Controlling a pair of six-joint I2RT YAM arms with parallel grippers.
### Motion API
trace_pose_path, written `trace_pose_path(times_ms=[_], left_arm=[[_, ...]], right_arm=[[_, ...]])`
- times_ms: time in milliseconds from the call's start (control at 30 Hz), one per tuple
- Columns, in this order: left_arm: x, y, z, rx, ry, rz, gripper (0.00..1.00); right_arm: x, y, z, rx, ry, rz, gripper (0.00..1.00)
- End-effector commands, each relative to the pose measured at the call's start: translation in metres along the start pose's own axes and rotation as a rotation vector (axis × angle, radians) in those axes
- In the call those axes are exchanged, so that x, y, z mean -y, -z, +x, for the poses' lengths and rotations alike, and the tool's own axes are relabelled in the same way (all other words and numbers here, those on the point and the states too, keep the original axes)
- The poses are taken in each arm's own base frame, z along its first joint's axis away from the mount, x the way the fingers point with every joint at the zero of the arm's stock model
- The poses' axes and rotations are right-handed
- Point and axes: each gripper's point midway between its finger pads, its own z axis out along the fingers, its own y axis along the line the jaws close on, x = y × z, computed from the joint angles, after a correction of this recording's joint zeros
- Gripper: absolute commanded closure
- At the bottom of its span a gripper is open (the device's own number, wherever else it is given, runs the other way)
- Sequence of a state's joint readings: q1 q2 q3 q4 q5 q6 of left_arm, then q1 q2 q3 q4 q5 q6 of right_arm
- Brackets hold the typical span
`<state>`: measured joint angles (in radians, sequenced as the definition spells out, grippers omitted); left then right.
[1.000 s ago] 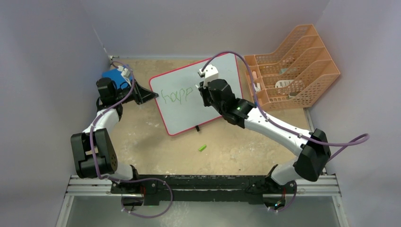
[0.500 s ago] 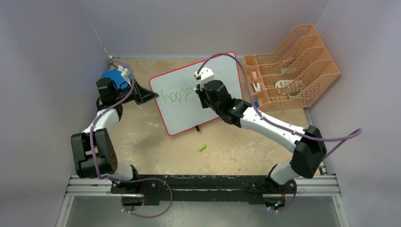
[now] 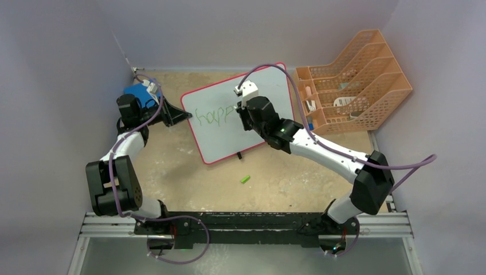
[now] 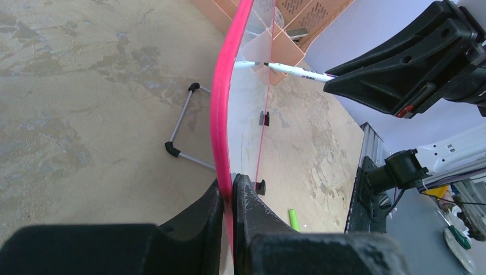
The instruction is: Write a sentence on the whiteboard
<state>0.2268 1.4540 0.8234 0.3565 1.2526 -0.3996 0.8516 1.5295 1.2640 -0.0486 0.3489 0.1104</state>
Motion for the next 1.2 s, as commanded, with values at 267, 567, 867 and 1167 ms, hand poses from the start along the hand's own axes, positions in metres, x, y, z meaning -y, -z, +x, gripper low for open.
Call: trace_pose_path(times_ms=[267,567,867,1167], left_arm=[[0.009,-0.003,-0.009,0.001,-0.09,0.02,1.0],[0.009,-0.003,-0.009,0.001,-0.09,0.018,1.0],[0.008,-0.003,-0.009,0.002,-0.09,0.017,1.0],[0.008,-0.003,-0.009,0.002,-0.088,0.017,1.0]], right_arm=[[0.007,-0.004,-0.025,0.058,-0.003,0.031,1.0],[0.021,-0.003,-0.028,0.062,-0.014,0.071,1.0],[0.024,-0.001,-0.026,0.055,-0.019,0.069,1.0],[0.018,0.003,-0.017,0.035,-0.022,0.03,1.0]])
